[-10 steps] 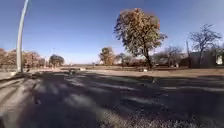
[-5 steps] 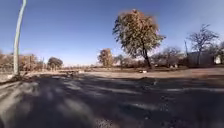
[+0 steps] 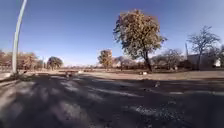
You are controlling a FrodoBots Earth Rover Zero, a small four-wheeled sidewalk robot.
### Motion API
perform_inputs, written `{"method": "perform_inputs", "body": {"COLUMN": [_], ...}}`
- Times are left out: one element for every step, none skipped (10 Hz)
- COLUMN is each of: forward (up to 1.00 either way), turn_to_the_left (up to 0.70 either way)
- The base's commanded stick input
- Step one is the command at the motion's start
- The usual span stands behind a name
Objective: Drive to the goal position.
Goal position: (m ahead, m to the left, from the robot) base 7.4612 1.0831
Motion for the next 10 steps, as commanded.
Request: {"method": "perform_inputs", "body": {"forward": [0.5, 0.5, 0.5, 0.5, 0.5, 0.5, 0.5, 0.5, 0.5, 0.5], "turn_to_the_left": [0.0, 0.0, 0.0, 0.06, 0.22, 0.38, 0.47, 0.49, 0.33, 0.0]}}
